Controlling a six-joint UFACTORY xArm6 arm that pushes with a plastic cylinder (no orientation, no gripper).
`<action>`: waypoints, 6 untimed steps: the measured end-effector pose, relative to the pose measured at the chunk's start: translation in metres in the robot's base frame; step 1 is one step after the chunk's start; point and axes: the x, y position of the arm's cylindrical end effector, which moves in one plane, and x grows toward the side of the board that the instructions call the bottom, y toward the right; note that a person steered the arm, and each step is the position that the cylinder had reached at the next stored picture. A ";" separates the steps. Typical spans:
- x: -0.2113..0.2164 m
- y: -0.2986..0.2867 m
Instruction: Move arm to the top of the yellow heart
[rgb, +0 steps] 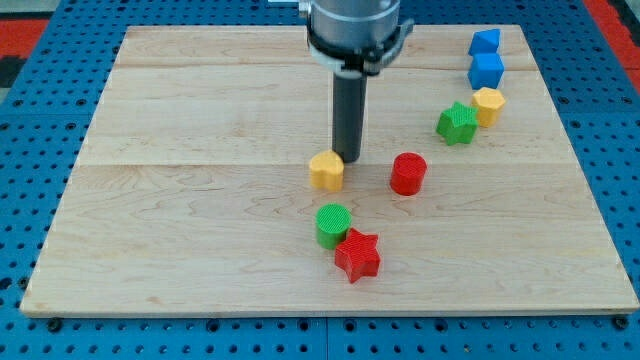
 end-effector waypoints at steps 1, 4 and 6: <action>0.023 0.000; -0.018 0.004; -0.028 -0.039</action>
